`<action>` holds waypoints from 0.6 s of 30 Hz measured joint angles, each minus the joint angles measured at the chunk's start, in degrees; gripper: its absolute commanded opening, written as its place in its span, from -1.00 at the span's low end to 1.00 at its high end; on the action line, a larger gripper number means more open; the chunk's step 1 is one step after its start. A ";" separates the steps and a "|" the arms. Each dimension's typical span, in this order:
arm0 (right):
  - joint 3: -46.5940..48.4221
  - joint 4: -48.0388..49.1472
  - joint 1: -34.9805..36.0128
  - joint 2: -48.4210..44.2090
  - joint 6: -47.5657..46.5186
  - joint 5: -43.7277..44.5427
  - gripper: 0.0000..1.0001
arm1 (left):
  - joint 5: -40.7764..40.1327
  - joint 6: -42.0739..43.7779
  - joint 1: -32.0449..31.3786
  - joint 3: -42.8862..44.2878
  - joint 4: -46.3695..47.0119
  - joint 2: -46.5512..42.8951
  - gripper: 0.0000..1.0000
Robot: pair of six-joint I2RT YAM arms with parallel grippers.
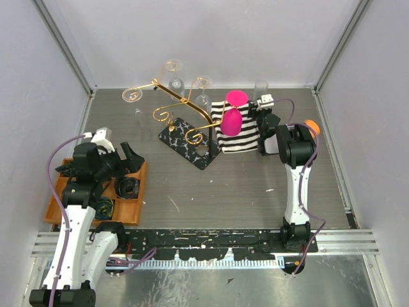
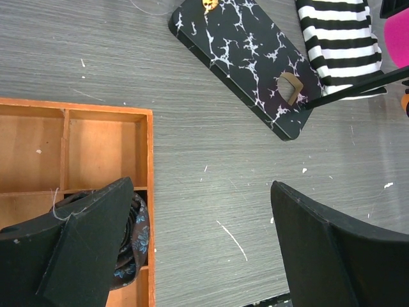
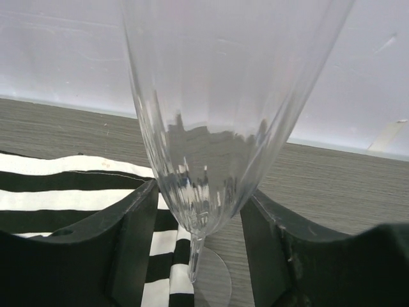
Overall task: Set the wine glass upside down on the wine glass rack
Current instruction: Pick up the wine glass at the center of the board.
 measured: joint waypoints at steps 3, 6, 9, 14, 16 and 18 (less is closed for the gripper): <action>0.31 0.79 -0.02 0.79 -0.22 -0.50 0.07 | 0.37 0.00 0.00 0.00 -0.02 0.35 0.91; 0.74 1.18 -0.13 1.68 -0.39 -0.87 0.05 | 0.55 0.00 0.00 0.00 -0.02 0.48 0.92; 1.16 1.25 -0.20 2.45 -0.61 -1.09 0.02 | 0.61 0.00 0.00 0.00 -0.02 0.52 0.92; 1.97 1.36 -0.44 3.15 -0.87 -1.70 -0.04 | 0.70 0.00 0.00 0.00 -0.02 0.61 0.92; 2.49 1.42 -0.59 3.28 -0.87 -2.23 -0.05 | 0.70 0.00 0.00 0.00 0.00 0.72 0.92; 3.23 1.53 -0.74 3.43 -0.87 -2.89 -0.08 | 0.70 0.00 0.00 0.00 0.00 0.81 0.92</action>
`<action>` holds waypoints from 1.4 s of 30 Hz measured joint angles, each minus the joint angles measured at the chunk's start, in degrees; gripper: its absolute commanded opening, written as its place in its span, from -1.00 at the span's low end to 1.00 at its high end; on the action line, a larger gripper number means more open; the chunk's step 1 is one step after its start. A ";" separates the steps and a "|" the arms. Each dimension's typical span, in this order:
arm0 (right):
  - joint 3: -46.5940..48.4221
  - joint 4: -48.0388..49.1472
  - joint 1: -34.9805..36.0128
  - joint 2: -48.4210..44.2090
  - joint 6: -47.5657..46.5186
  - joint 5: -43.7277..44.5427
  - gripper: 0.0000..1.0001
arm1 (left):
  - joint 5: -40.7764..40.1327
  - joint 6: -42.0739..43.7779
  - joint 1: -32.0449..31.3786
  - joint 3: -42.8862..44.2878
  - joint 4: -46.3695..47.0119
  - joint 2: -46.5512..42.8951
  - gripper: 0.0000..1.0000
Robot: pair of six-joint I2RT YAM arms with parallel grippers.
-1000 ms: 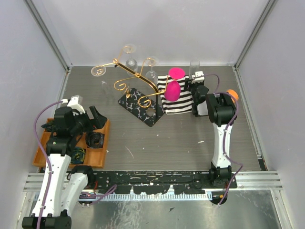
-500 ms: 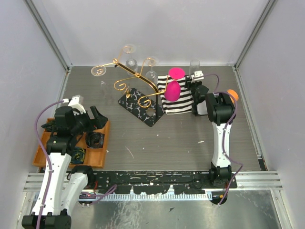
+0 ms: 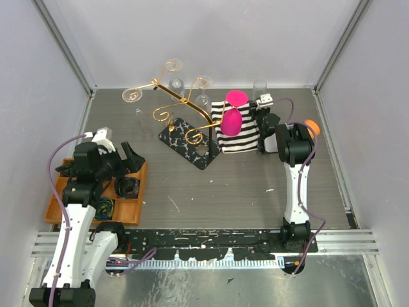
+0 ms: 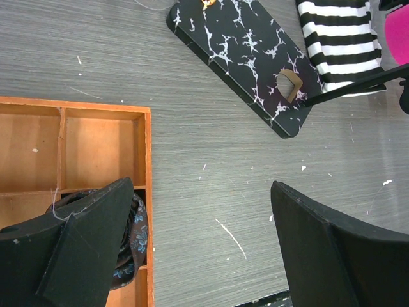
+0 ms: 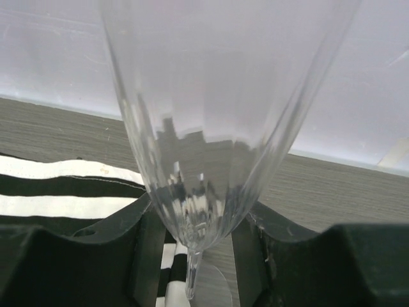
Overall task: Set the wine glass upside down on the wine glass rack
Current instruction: Pick up the wine glass at the center of the board.
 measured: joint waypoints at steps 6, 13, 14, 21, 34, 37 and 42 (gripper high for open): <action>2.62 -0.02 -0.31 1.09 0.00 -1.27 -0.14 | 0.00 0.04 0.00 0.00 0.00 0.48 0.92; 4.26 0.00 -0.52 2.25 -0.28 -2.93 -0.28 | 0.00 0.17 0.00 0.00 0.02 1.09 0.92; 4.26 0.02 -0.52 2.23 -0.35 -3.06 -0.30 | 0.00 0.17 0.00 0.00 0.02 1.14 0.92; 4.26 0.09 -0.66 2.23 -0.66 -4.02 -0.38 | 0.00 0.20 0.00 0.00 0.02 1.36 0.92; 4.22 0.92 -0.68 2.21 -0.66 -4.59 -0.65 | 0.00 0.37 0.00 0.00 0.04 1.40 0.92; 4.09 1.01 -0.76 2.19 -0.66 -4.59 -0.70 | 0.00 0.37 0.00 0.00 0.04 1.40 0.92; 3.34 1.27 -0.94 1.31 -0.72 -4.63 -0.70 | 0.00 0.37 0.00 0.00 0.04 1.40 0.92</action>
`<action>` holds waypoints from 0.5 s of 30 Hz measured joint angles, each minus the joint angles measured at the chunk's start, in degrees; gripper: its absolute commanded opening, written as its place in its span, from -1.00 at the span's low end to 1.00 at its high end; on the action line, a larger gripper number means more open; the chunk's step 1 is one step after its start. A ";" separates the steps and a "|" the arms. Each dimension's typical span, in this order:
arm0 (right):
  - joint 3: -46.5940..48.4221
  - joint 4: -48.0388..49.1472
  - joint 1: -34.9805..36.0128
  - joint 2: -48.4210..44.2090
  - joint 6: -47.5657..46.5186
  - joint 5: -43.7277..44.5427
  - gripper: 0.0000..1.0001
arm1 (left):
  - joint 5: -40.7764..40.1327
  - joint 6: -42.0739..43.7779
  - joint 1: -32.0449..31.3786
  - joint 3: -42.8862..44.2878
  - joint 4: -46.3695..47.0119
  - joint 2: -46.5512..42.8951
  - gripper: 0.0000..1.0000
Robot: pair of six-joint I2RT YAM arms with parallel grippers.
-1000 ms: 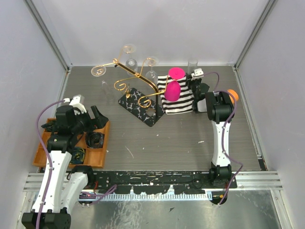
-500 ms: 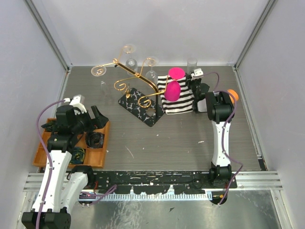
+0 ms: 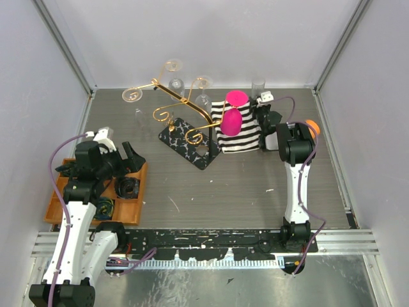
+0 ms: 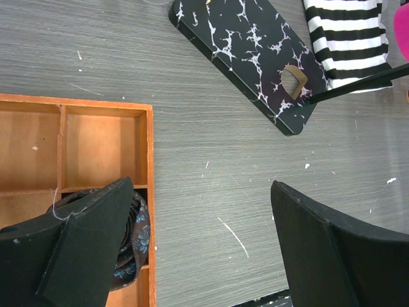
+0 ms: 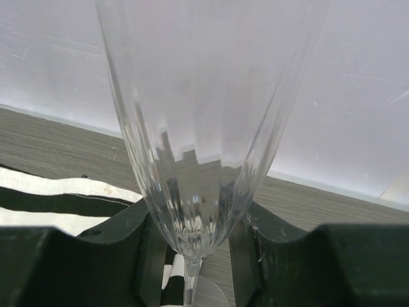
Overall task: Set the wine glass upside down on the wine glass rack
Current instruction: Pick up the wine glass at the center of the board.
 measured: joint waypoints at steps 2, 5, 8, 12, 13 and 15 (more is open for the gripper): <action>-0.22 0.09 -0.11 -0.68 -0.13 0.00 -0.70 | 0.02 0.00 0.00 0.00 0.00 0.00 0.92; -1.07 0.20 -0.35 -1.97 -0.20 0.00 -0.70 | 0.02 0.00 0.00 0.00 0.02 0.00 0.92; -2.25 0.70 -0.70 -3.39 -0.35 0.04 -0.70 | 0.02 0.00 0.00 0.00 0.07 0.02 0.92; -3.28 0.98 -1.09 -4.81 -0.74 0.09 -0.70 | 0.04 0.00 0.00 0.00 0.33 0.02 0.92; -3.45 1.05 -1.25 -5.16 -0.87 0.15 -0.70 | 0.02 0.00 0.00 0.00 0.39 0.02 0.92; -3.80 1.18 -1.49 -5.84 -1.16 0.26 -0.70 | 0.04 0.00 0.00 0.00 0.39 0.00 0.92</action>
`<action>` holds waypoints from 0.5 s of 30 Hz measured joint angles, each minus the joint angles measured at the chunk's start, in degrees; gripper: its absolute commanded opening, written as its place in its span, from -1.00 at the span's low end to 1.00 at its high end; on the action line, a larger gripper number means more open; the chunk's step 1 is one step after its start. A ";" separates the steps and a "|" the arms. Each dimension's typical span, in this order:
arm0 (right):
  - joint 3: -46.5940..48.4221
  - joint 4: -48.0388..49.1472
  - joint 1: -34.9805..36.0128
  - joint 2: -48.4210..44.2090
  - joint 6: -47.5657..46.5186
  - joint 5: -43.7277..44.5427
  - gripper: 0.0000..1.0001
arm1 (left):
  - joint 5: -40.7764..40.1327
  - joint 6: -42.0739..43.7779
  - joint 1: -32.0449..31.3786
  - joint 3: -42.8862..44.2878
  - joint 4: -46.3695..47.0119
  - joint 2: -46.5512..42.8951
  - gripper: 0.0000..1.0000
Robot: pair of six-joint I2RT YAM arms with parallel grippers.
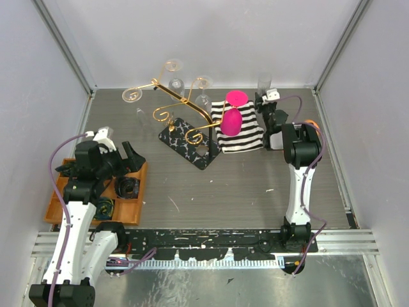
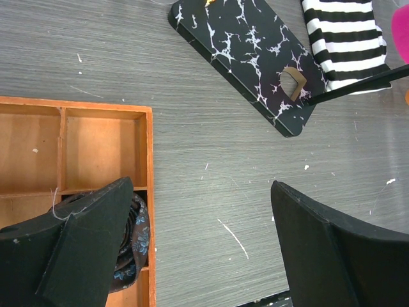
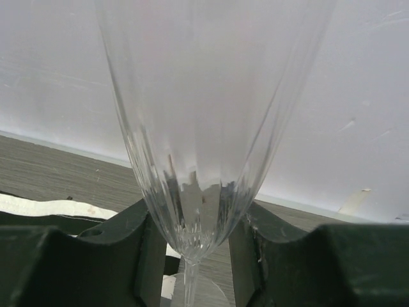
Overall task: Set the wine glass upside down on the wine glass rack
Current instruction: Pick up the wine glass at the center of the board.
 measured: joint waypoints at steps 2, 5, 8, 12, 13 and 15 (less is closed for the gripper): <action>-0.35 0.07 -0.24 -0.70 -0.20 0.04 -0.70 | 0.00 0.00 0.00 0.00 0.00 0.00 0.92; -1.60 0.33 -0.81 -2.27 -0.50 0.46 -0.71 | 0.00 0.00 0.00 0.00 0.02 0.00 0.92; -3.39 0.85 -1.31 -4.04 -0.81 1.01 -0.80 | 0.00 0.00 0.00 0.00 0.02 0.00 0.91; -6.23 1.46 -1.57 -6.69 -0.87 1.84 -0.81 | -0.07 0.00 0.00 0.00 0.02 -0.46 0.91; -7.37 1.53 -1.57 -7.76 -0.90 1.92 -0.82 | -0.07 0.02 0.00 0.00 0.00 -0.70 0.91; -10.27 1.46 -1.57 -10.69 -0.87 1.92 -0.87 | -0.11 0.15 0.00 0.02 0.00 -1.62 0.91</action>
